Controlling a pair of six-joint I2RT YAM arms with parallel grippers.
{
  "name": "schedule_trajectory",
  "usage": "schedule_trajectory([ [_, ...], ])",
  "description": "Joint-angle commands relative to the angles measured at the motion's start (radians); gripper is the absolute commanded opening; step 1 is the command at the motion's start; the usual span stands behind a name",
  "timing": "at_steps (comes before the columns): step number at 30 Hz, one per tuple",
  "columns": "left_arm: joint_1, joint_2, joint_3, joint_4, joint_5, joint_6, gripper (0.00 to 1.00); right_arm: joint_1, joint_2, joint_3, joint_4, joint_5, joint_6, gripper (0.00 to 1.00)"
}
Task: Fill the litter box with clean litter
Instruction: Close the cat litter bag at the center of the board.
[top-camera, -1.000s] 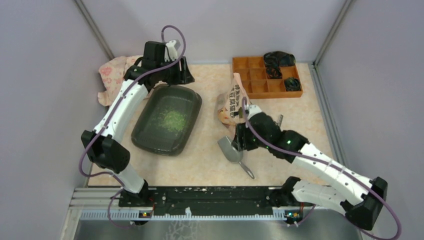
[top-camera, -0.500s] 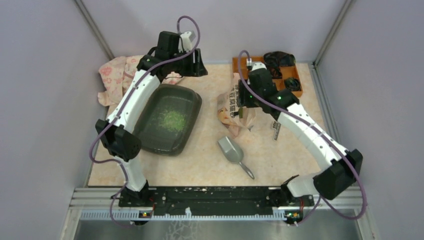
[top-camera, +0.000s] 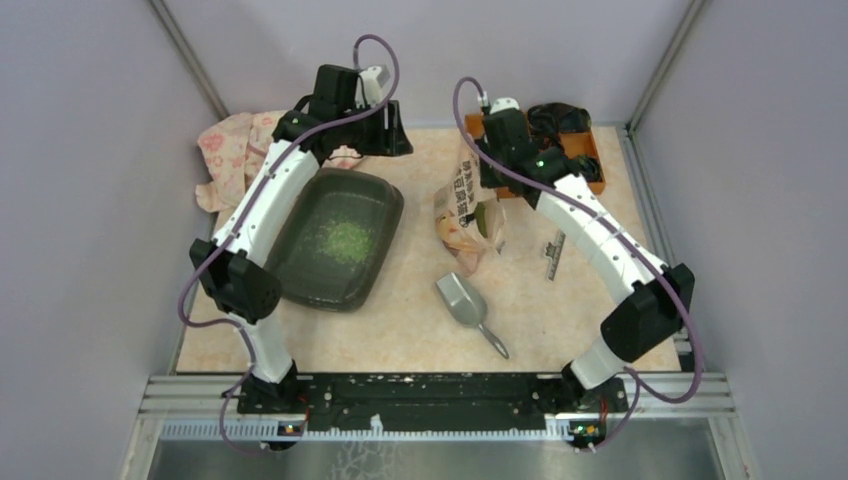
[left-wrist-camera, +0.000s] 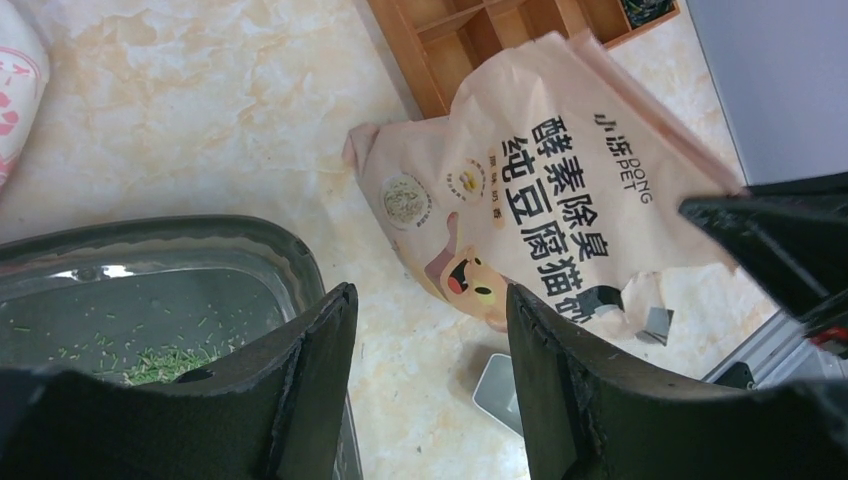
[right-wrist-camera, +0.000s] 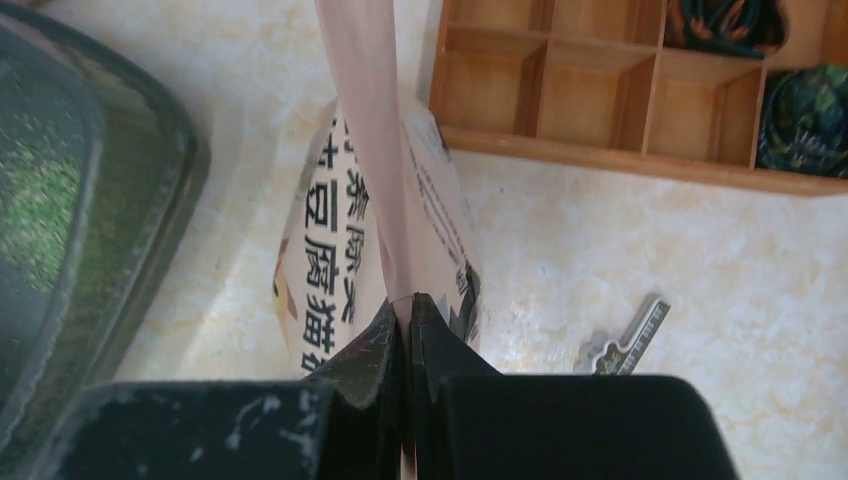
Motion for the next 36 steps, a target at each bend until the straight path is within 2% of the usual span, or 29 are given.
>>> schedule_trajectory([
  [1, 0.0, -0.045, -0.019, -0.003, 0.01, 0.012, 0.63, -0.019, 0.046, 0.258, -0.004, -0.039, -0.054, 0.0],
  [6, 0.0, -0.059, -0.014, -0.016, 0.009, 0.016, 0.63, -0.021, 0.166, 0.671, -0.141, -0.205, -0.065, 0.0],
  [10, 0.0, -0.072, -0.012, -0.025, 0.003, 0.02, 0.63, -0.021, 0.172, 0.783, -0.162, -0.277, -0.045, 0.0],
  [14, -0.008, -0.101, -0.052, 0.012, 0.067, -0.017, 0.63, -0.022, 0.173, 0.733, -0.158, -0.302, -0.044, 0.0],
  [17, -0.024, -0.178, -0.221, 0.154, 0.115, -0.076, 0.63, -0.023, 0.119, 0.597, -0.058, -0.314, -0.015, 0.0],
  [21, -0.103, -0.235, -0.534, 0.457, 0.257, -0.231, 0.61, -0.028, 0.141, 0.584, -0.042, -0.335, 0.041, 0.0],
  [24, -0.219, -0.214, -0.728, 0.773, 0.248, -0.36, 0.58, -0.03, 0.155, 0.509, 0.014, -0.385, 0.094, 0.0],
  [26, -0.278, -0.129, -0.829, 1.008, 0.249, -0.474, 0.54, -0.035, 0.133, 0.423, 0.087, -0.425, 0.134, 0.0],
  [29, -0.314, -0.009, -0.789, 1.063, 0.239, -0.512, 0.46, -0.041, 0.127, 0.392, 0.118, -0.47, 0.161, 0.0],
  [32, -0.311, -0.042, -0.764, 1.087, 0.166, -0.485, 0.48, -0.041, 0.137, 0.421, 0.083, -0.495, 0.15, 0.0],
  [36, -0.3, -0.08, -0.682, 0.969, 0.201, -0.397, 0.49, -0.043, 0.152, 0.465, 0.02, -0.501, 0.113, 0.0],
])
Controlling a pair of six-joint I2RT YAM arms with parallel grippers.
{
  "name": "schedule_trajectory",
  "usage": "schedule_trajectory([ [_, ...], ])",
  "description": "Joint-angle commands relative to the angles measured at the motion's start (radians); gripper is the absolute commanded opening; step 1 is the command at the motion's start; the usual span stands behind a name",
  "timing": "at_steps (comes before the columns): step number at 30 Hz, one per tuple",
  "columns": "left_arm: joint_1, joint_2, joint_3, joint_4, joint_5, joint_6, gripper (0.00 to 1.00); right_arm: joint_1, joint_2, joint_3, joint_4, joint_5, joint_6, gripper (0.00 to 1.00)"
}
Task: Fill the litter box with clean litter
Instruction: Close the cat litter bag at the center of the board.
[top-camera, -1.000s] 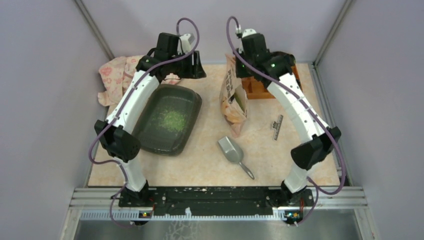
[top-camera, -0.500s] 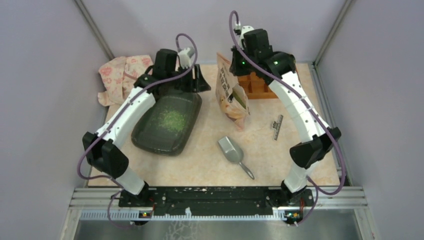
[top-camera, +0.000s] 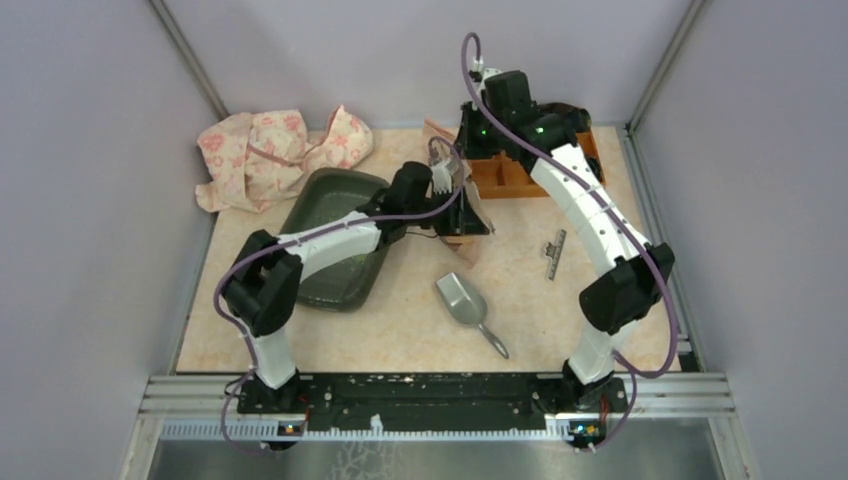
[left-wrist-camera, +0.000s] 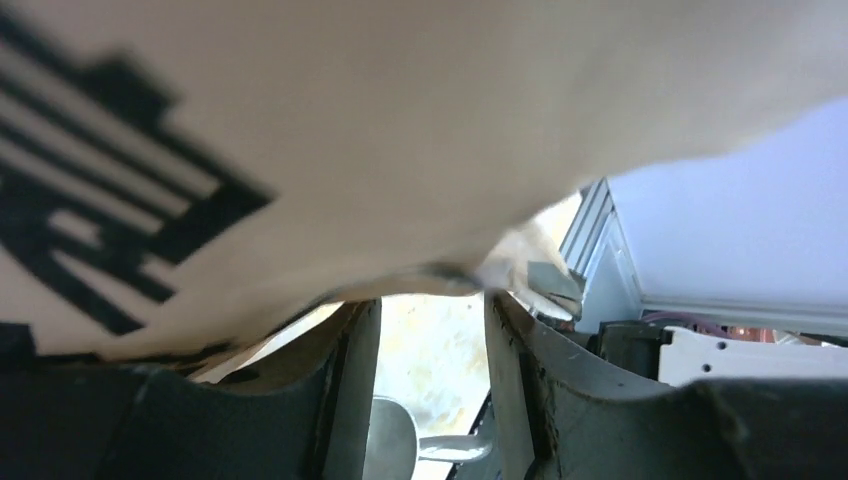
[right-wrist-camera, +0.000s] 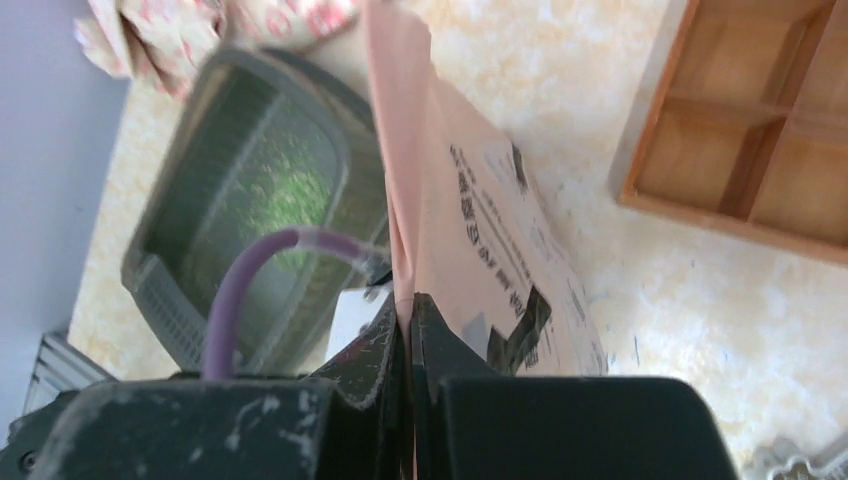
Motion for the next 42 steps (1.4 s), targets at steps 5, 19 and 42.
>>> schedule_trajectory([
  [5, 0.033, -0.271, 0.001, 0.024, 0.008, 0.078, 0.52, 0.012, -0.116, 0.068, 0.031, 0.008, -0.071, 0.32],
  [19, 0.271, -0.329, 0.257, -0.346, 0.055, 0.181, 0.58, -0.034, -0.522, -0.67, 0.411, 0.195, -0.162, 0.75],
  [42, 0.307, -0.051, 0.281, -0.442, 0.008, 0.164, 0.49, -0.119, -0.308, -0.758, 0.762, -0.074, -0.236, 0.74],
])
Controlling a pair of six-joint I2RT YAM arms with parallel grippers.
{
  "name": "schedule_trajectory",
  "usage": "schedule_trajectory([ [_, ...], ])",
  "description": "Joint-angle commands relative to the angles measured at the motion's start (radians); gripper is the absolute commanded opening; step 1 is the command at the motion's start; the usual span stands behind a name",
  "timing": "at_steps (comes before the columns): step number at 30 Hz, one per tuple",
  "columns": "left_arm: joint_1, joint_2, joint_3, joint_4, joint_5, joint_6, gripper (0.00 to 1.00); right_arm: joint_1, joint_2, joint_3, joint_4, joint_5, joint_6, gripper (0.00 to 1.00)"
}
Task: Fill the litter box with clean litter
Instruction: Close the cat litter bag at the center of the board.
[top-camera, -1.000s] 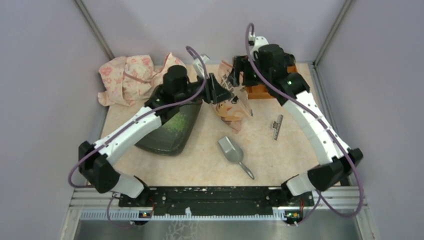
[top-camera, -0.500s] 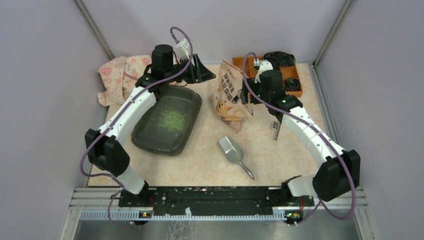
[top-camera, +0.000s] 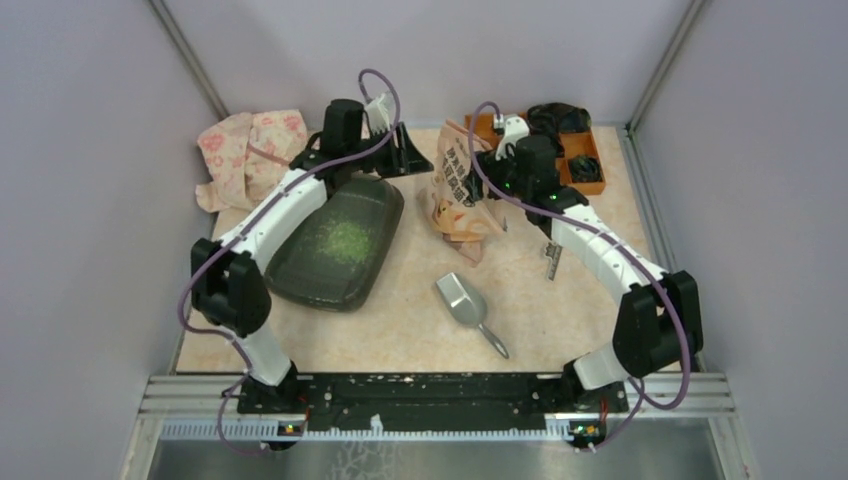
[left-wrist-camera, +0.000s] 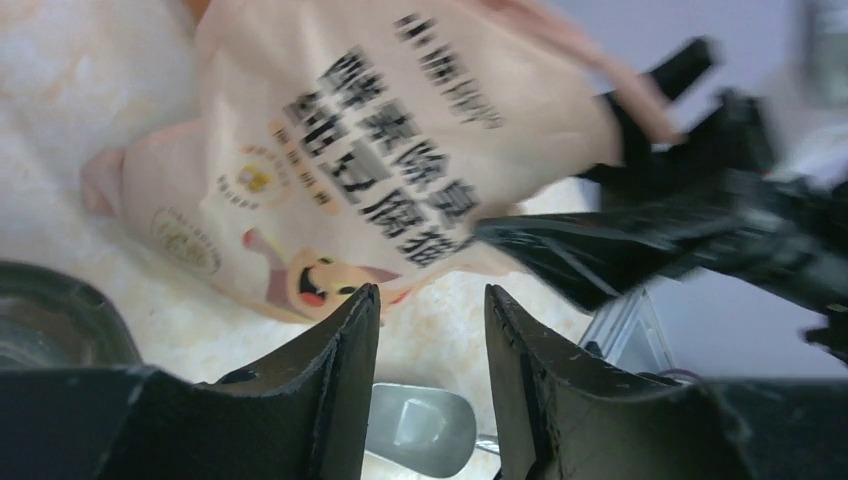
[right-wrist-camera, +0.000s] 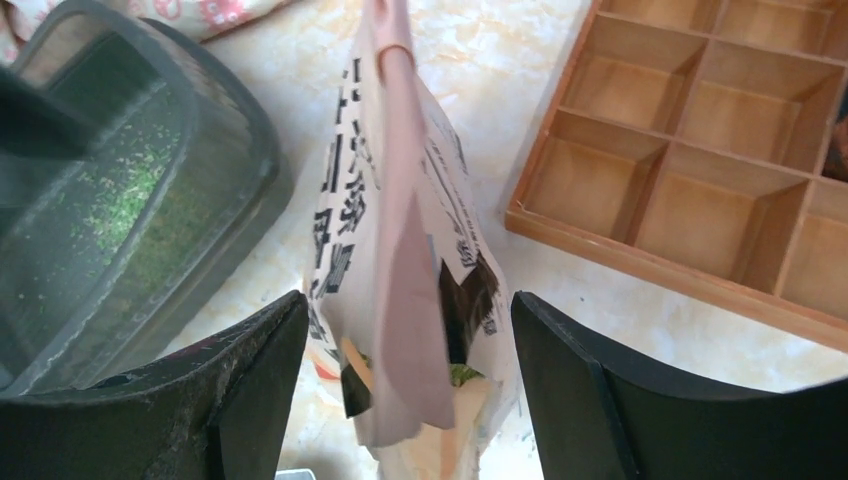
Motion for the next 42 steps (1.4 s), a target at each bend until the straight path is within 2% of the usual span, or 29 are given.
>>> schedule_trajectory([
  [1, -0.003, 0.11, -0.05, -0.009, -0.064, -0.03, 0.48, -0.011, -0.013, 0.008, 0.089, -0.098, -0.009, 0.74],
  [5, -0.011, 0.236, 0.014, 0.001, -0.083, -0.053, 0.4, -0.011, 0.079, 0.101, 0.005, -0.134, -0.021, 0.72],
  [7, -0.018, 0.28, 0.062, 0.015, -0.064, -0.07, 0.39, -0.011, 0.11, 0.124, -0.017, -0.115, -0.028, 0.65],
  [9, -0.03, 0.321, 0.119, 0.014, -0.062, -0.079, 0.39, -0.011, 0.159, 0.174, -0.08, -0.065, -0.04, 0.33],
  [10, -0.035, 0.344, 0.15, 0.002, -0.059, -0.082, 0.38, -0.011, 0.175, 0.2, -0.106, -0.03, -0.049, 0.21],
  [12, -0.041, 0.374, 0.198, -0.01, -0.044, -0.091, 0.38, -0.01, 0.17, 0.212, -0.116, 0.027, -0.052, 0.04],
  [13, -0.044, 0.377, 0.206, -0.008, -0.042, -0.094, 0.38, -0.004, 0.152, 0.202, -0.099, 0.071, -0.052, 0.0],
  [16, -0.05, 0.364, 0.207, -0.002, -0.033, -0.099, 0.38, 0.024, 0.09, 0.159, -0.032, 0.177, -0.085, 0.0],
  [20, -0.051, 0.32, 0.197, 0.0, -0.034, -0.1, 0.39, 0.072, 0.078, 0.194, -0.102, 0.252, -0.177, 0.0],
  [21, -0.051, 0.313, 0.194, 0.008, -0.038, -0.103, 0.4, 0.088, 0.072, 0.198, -0.119, 0.273, -0.194, 0.03],
  [23, -0.052, 0.318, 0.206, 0.017, -0.034, -0.111, 0.4, 0.108, 0.059, 0.205, -0.152, 0.286, -0.212, 0.21],
  [26, -0.054, 0.355, 0.238, 0.005, -0.021, -0.117, 0.4, 0.112, 0.022, 0.204, -0.156, 0.272, -0.185, 0.35],
  [28, -0.057, 0.357, 0.233, 0.009, -0.026, -0.119, 0.4, 0.111, -0.002, 0.215, -0.157, 0.279, -0.18, 0.38],
  [32, -0.059, 0.352, 0.218, 0.021, -0.026, -0.121, 0.4, 0.105, -0.01, 0.271, -0.173, 0.26, -0.179, 0.38],
  [36, -0.059, 0.347, 0.216, 0.021, -0.029, -0.122, 0.4, 0.089, 0.024, 0.328, -0.194, 0.189, -0.16, 0.33],
  [42, -0.062, 0.34, 0.216, 0.033, -0.022, -0.132, 0.41, 0.086, 0.066, 0.35, -0.203, 0.148, -0.168, 0.15],
])
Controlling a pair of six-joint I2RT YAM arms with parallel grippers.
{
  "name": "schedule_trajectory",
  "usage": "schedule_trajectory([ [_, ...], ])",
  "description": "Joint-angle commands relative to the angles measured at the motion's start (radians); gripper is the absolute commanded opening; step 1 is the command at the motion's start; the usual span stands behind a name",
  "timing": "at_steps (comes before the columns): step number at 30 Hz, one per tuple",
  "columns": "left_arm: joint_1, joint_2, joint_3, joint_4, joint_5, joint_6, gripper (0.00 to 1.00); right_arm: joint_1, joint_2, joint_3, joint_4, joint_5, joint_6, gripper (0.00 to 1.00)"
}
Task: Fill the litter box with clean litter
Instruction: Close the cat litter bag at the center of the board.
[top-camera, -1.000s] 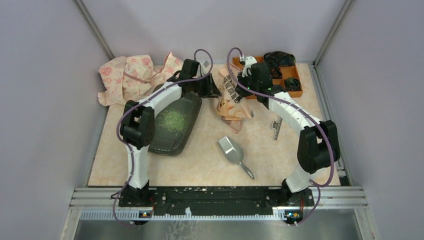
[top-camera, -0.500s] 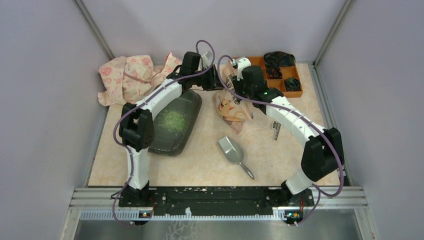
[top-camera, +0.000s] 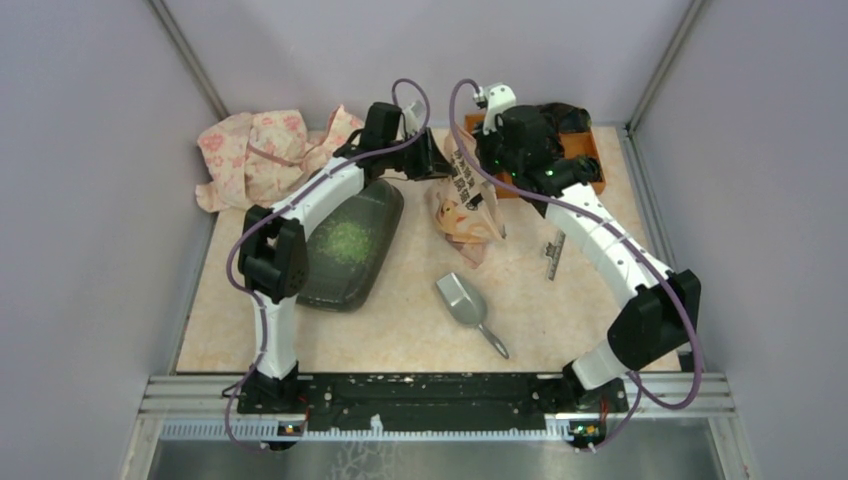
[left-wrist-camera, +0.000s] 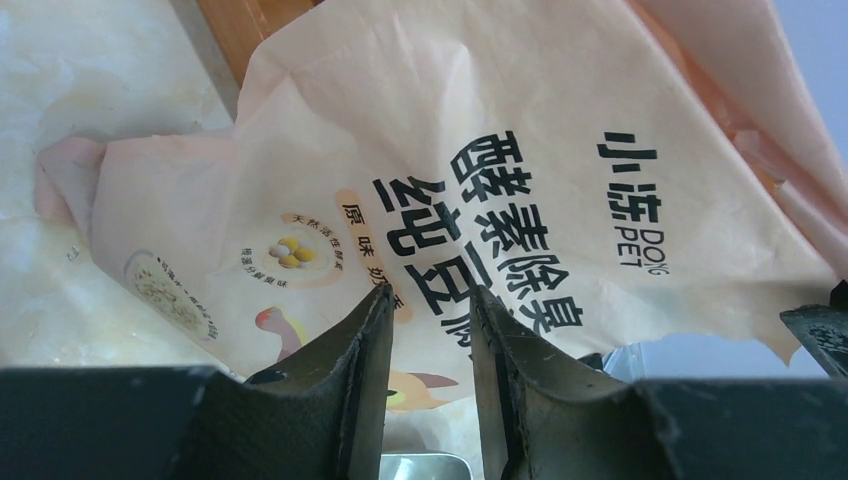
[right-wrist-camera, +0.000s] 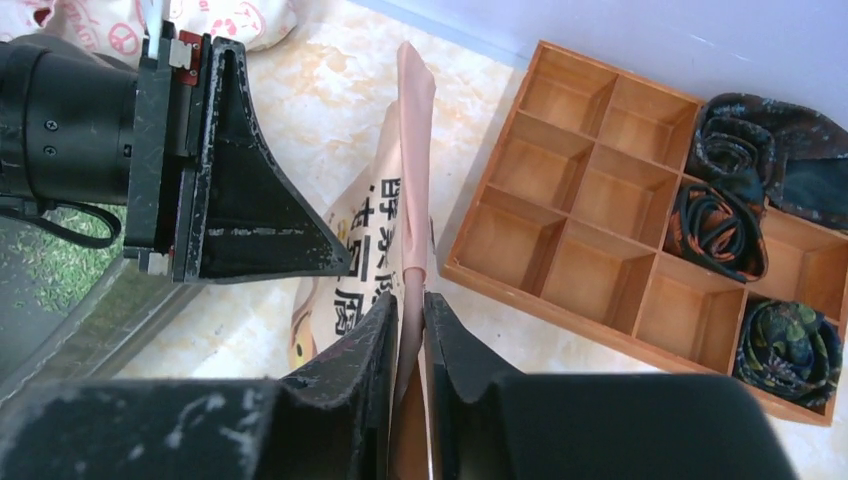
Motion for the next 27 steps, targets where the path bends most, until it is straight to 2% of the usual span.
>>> schedule_trajectory([
  [1, -0.008, -0.01, 0.02, 0.031, 0.024, -0.023, 0.4, -0.001, 0.022, 0.051, 0.01, -0.031, -0.012, 0.13],
  [6, -0.024, 0.058, 0.097, 0.023, 0.033, -0.041, 0.41, 0.025, 0.039, 0.063, -0.009, -0.048, -0.028, 0.04],
  [12, -0.023, 0.086, 0.098, 0.041, 0.024, -0.057, 0.4, 0.069, 0.085, 0.094, -0.029, -0.08, -0.059, 0.01],
  [20, 0.053, -0.073, -0.128, 0.057, 0.018, -0.022, 0.41, 0.152, 0.13, 0.063, -0.033, 0.09, -0.164, 0.0],
  [27, 0.126, -0.251, -0.281, 0.016, 0.016, 0.012, 0.42, 0.154, 0.117, -0.014, 0.006, 0.095, -0.159, 0.0],
])
